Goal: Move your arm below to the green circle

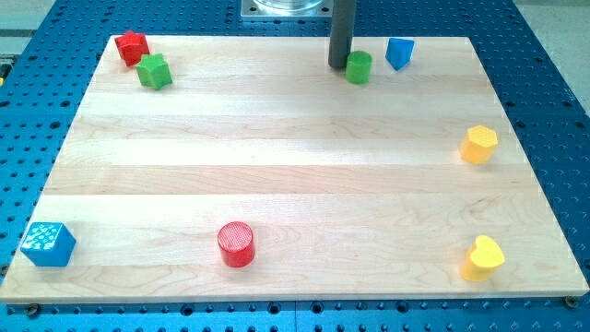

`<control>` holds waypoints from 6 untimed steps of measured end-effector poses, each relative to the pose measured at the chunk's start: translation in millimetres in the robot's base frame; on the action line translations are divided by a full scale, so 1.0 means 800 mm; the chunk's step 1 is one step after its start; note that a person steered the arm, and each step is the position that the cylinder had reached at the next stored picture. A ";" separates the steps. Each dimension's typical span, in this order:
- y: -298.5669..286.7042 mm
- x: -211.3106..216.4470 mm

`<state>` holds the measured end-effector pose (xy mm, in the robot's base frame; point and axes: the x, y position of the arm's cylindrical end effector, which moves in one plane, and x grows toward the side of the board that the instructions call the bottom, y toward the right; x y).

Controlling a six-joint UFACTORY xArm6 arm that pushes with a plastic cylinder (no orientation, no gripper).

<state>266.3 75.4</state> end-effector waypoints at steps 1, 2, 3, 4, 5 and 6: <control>-0.001 -0.001; 0.076 -0.013; 0.141 -0.034; 0.119 -0.057; 0.112 -0.070; 0.041 -0.059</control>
